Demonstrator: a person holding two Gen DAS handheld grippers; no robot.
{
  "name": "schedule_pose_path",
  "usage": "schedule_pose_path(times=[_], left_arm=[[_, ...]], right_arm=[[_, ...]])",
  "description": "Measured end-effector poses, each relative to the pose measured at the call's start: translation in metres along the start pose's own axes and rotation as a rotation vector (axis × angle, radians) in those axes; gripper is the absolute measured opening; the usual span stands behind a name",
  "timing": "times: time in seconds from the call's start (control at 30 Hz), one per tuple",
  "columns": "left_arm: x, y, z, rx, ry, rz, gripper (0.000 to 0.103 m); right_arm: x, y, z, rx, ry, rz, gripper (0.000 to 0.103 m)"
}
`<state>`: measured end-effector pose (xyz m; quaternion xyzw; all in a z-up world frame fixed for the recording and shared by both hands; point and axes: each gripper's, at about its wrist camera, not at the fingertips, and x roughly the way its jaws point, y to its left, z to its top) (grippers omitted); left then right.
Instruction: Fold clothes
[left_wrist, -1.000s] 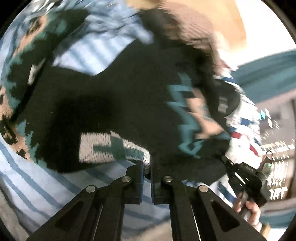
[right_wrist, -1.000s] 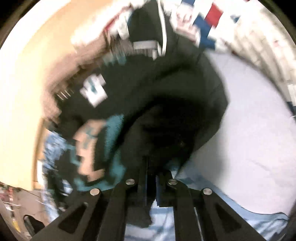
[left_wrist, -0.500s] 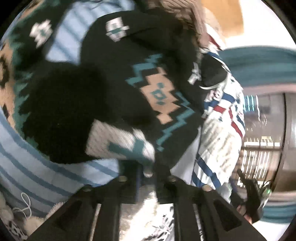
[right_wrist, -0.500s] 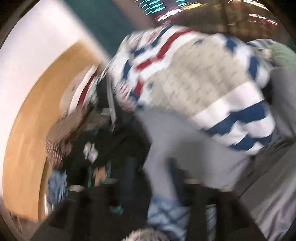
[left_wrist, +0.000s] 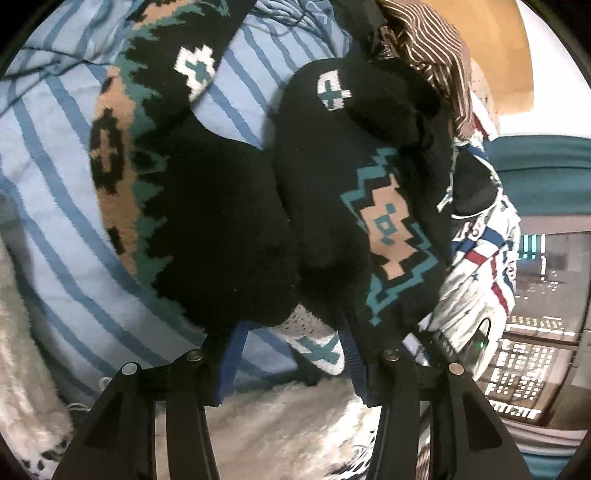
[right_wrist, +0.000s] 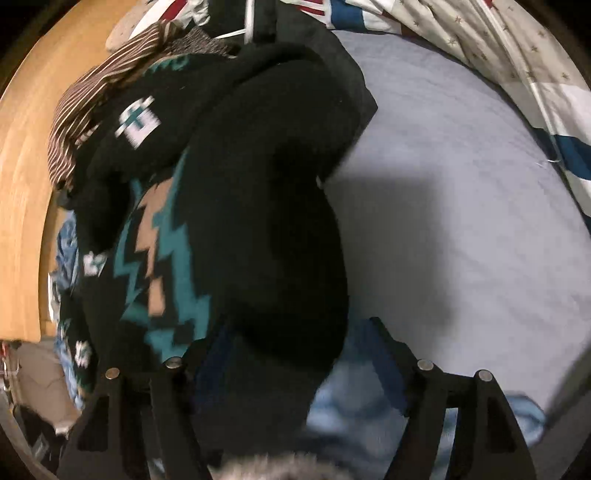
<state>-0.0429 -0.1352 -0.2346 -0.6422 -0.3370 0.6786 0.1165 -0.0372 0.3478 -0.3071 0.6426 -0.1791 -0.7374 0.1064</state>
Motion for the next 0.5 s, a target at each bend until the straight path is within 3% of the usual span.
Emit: schedule_pose_path(times=[0.03,0.07,0.1,0.13,0.17,0.23,0.3,0.43,0.5], left_arm=[[-0.004,0.0,0.001,-0.005,-0.007,0.009,0.051],[-0.008,0.001,0.002,-0.01,-0.014,0.017,0.051],[-0.012,0.001,0.002,-0.016,-0.021,0.026,0.051],[-0.016,0.001,0.003,-0.021,-0.028,0.035,0.053],[-0.019,0.001,0.004,-0.026,-0.035,0.043,0.057],[-0.032,-0.001,0.006,-0.055,-0.089,0.059,0.075],[-0.046,-0.009,0.01,-0.105,-0.157,0.023,0.076],[-0.038,-0.026,0.011,-0.17,-0.187,-0.028,0.076],[-0.029,-0.037,0.009,-0.188,-0.185,-0.038,0.076]], right_arm=[[0.002,0.002,0.002,-0.004,-0.012,0.036,0.069],[0.004,0.003,0.004,-0.008,-0.023,0.073,0.05],[0.004,0.009,0.005,-0.042,-0.032,0.098,0.038],[-0.001,0.019,0.004,-0.099,-0.052,0.089,0.021],[-0.009,0.028,0.004,-0.149,-0.085,0.063,0.014],[-0.036,0.036,0.014,-0.17,-0.16,0.065,0.012],[-0.073,0.031,0.033,-0.129,-0.242,0.082,0.011],[-0.158,-0.004,0.072,0.03,-0.426,0.104,0.006],[-0.195,-0.017,0.086,0.119,-0.536,0.033,0.005]])
